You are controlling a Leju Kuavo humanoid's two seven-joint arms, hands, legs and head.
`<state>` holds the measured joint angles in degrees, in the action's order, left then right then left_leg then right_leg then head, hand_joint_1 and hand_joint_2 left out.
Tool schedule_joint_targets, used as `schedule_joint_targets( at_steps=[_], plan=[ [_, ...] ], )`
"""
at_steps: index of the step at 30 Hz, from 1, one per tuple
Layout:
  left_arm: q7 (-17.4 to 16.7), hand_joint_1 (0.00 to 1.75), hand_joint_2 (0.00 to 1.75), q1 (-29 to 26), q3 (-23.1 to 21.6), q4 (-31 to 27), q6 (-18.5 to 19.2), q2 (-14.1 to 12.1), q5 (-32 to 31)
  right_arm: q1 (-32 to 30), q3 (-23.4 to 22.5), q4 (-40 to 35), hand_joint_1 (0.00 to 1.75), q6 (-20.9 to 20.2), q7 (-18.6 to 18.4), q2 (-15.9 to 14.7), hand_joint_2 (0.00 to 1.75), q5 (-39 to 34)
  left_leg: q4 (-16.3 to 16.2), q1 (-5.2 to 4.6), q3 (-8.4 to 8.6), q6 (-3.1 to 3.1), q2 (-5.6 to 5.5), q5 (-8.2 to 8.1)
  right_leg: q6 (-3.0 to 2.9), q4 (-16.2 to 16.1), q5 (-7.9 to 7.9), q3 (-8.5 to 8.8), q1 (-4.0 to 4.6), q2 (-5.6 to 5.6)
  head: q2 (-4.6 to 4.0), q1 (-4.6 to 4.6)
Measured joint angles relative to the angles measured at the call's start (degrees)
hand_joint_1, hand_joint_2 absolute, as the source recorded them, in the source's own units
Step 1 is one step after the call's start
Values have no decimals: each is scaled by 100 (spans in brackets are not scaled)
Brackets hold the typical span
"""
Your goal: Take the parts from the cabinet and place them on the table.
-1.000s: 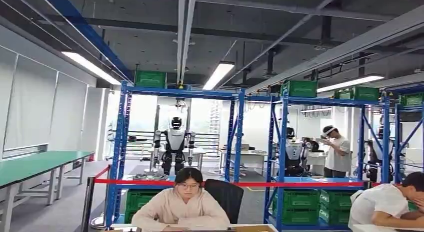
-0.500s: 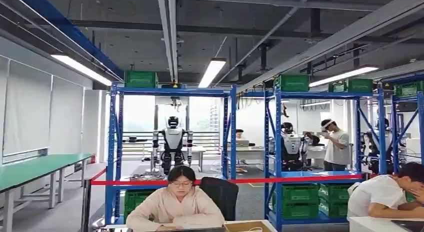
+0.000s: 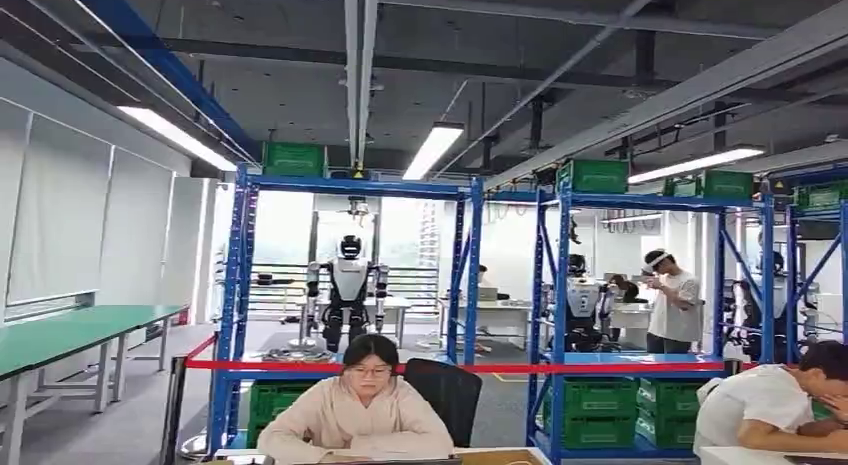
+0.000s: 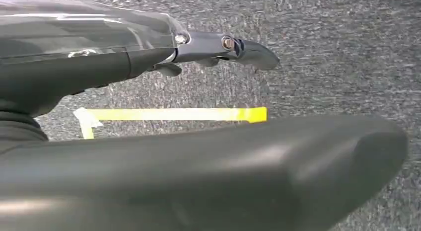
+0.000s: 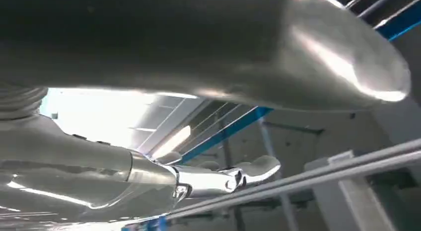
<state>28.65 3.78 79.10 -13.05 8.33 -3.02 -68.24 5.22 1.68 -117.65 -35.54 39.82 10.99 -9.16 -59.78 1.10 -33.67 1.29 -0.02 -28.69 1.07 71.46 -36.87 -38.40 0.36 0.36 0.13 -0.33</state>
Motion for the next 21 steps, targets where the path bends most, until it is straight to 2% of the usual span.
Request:
schedule_joint_targets(
  at_steps=[1,2,3,4,6,7,10,11,12,13,15,16,17,18,19,20,21],
  plan=[
    [0,0,0,-1,2,0,0,0,0,-72,0,-37,0,-43,0,13,0,0,-1,0,-21,0,6,17,19,356,-147,-100,-16,-2,0,0],
    [4,0,0,-2,4,0,-2,0,4,-136,0,-64,0,-70,0,29,0,0,-1,0,-44,-2,12,38,31,497,-159,-102,-31,-2,0,0],
    [9,0,0,-2,7,0,-2,0,9,-172,0,-86,0,-101,0,39,0,0,-1,-1,-67,-10,14,58,40,368,-60,20,-42,-3,0,0],
    [11,0,0,-1,11,0,-2,0,15,-188,0,-107,0,-112,0,50,0,4,-1,-1,-86,-18,14,78,46,9,116,256,-48,-4,0,0],
    [20,0,0,3,17,0,-2,0,35,-216,0,-158,0,-133,0,77,0,50,-1,2,-108,-51,13,121,12,-1117,499,953,-44,-3,0,0],
    [24,0,0,1,26,0,-7,0,35,-234,0,-175,0,-146,0,88,0,70,-2,-15,-129,-82,10,143,-22,-1428,439,1116,-14,2,0,2],
    [24,0,0,2,46,0,-37,4,39,-337,-2,-171,0,-186,0,94,0,107,52,47,-137,-206,11,252,-107,-1441,526,1062,57,13,0,0],
    [22,0,0,-12,50,0,-39,15,39,-364,-2,-166,0,-186,0,94,0,127,84,52,-137,-254,6,301,-160,-1486,597,1047,69,1,0,0],
    [17,0,0,-3,59,0,-39,20,44,-372,0,-147,0,-184,0,101,0,144,36,72,-167,-252,-6,186,-213,-1568,686,1035,17,-45,0,2],
    [11,0,0,-13,59,0,-39,28,48,-379,4,-105,0,-162,0,101,0,175,-121,49,-230,-241,-6,-85,-275,-1580,742,975,30,-39,0,2],
    [9,0,0,-8,63,0,-55,37,74,-470,9,11,0,-79,0,96,0,227,-900,36,-445,-238,-8,-715,-317,-1561,827,842,50,-53,0,2],
    [9,0,0,-7,66,0,-61,37,96,-505,15,63,0,-48,-2,90,0,238,-1284,32,-532,-243,-8,-898,-324,-1547,870,773,62,-61,0,2],
    [9,0,0,-9,70,0,-72,37,98,-527,24,111,0,-22,-2,83,0,229,-1531,29,-554,-252,-8,-926,-320,-1531,910,699,68,-64,0,2],
    [7,0,0,-13,74,0,-74,39,98,-551,26,153,0,13,-2,74,0,205,-1543,29,-465,-256,-7,-815,-312,-1507,951,621,70,-64,0,2],
    [7,0,0,-13,81,0,-77,44,101,-571,26,188,0,33,-2,61,0,175,-1329,29,-282,-256,-6,-616,-300,-1476,988,537,69,-63,0,2],
    [7,0,0,-9,83,0,-83,44,101,-593,26,207,0,59,-2,55,0,170,-938,33,-6,-253,-6,-409,-281,-1433,1015,461,66,-62,0,0],
    [7,0,0,-1,85,0,-94,42,101,-618,26,227,0,79,-2,44,0,173,-443,33,325,-247,-6,-281,-260,-1373,1033,392,61,-60,0,0]
  ],
)
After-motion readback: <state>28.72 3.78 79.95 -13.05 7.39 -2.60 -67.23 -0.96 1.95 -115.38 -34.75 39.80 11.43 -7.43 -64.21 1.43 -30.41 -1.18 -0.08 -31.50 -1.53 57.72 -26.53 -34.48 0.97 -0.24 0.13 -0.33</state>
